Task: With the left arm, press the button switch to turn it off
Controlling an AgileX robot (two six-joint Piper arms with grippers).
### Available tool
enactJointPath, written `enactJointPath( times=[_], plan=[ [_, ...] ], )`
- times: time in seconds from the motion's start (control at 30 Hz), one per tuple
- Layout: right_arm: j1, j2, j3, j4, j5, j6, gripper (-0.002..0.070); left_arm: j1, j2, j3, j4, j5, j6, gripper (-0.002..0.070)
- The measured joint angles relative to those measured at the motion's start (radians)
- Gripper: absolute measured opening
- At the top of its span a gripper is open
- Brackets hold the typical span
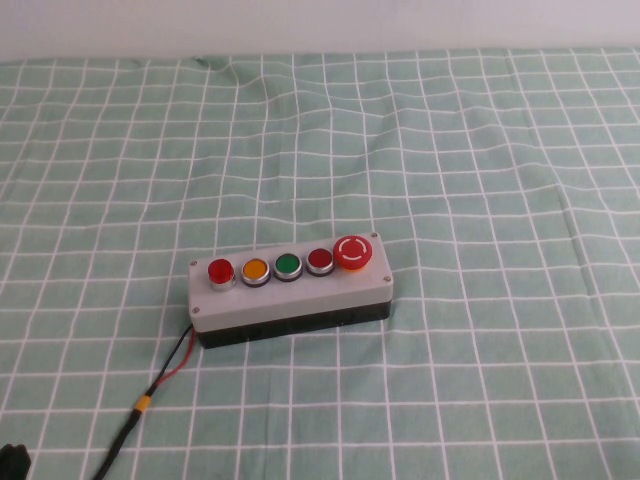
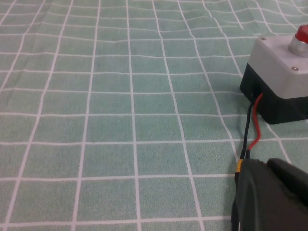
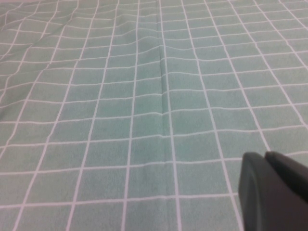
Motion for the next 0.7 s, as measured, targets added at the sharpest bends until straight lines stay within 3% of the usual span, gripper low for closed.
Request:
enactJointPath(
  times=[0.7],
  plan=[
    [0.000,0.000,0.000,0.000,0.000,0.000,-0.0017,0.000,0.000,0.000,0.000,0.000,-0.008,-0.0002]
  ],
)
